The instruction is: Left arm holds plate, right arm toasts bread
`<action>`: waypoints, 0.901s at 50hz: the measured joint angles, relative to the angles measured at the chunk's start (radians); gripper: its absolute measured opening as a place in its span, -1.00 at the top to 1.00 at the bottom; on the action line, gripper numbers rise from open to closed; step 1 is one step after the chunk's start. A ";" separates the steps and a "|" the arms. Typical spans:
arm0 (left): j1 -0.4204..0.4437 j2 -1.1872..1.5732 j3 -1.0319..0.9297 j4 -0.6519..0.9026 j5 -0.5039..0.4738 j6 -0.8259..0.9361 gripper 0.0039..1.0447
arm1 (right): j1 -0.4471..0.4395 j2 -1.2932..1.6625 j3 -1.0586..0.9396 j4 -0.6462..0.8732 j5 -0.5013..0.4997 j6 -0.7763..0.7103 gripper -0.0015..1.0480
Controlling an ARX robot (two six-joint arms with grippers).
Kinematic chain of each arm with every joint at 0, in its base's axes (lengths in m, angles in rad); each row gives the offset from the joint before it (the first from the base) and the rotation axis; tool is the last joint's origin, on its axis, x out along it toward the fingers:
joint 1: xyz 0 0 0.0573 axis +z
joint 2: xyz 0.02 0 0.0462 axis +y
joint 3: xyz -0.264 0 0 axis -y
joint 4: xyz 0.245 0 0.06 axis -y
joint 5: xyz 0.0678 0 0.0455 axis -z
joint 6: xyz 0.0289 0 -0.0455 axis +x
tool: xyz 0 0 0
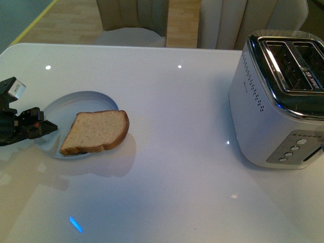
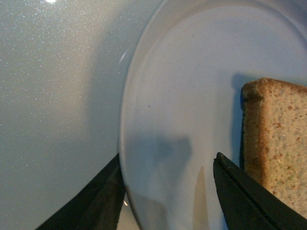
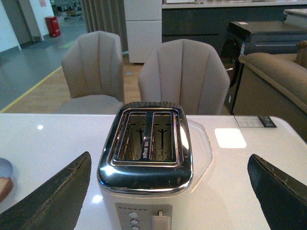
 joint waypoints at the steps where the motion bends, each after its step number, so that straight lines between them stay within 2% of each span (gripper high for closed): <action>1: 0.000 0.002 0.000 0.000 0.000 0.000 0.07 | 0.000 0.000 0.000 0.000 0.000 0.000 -0.83; 12: 0.001 0.005 -0.005 -0.007 0.016 -0.018 0.94 | 0.000 0.000 0.000 0.000 0.000 0.000 -0.83; 36: 0.031 -0.064 -0.084 0.053 0.057 -0.114 0.95 | 0.000 0.000 0.000 0.000 0.000 0.000 -0.83; 45: 0.052 -0.179 -0.161 0.075 0.072 -0.224 0.95 | 0.000 0.000 0.000 0.000 0.000 0.000 -0.83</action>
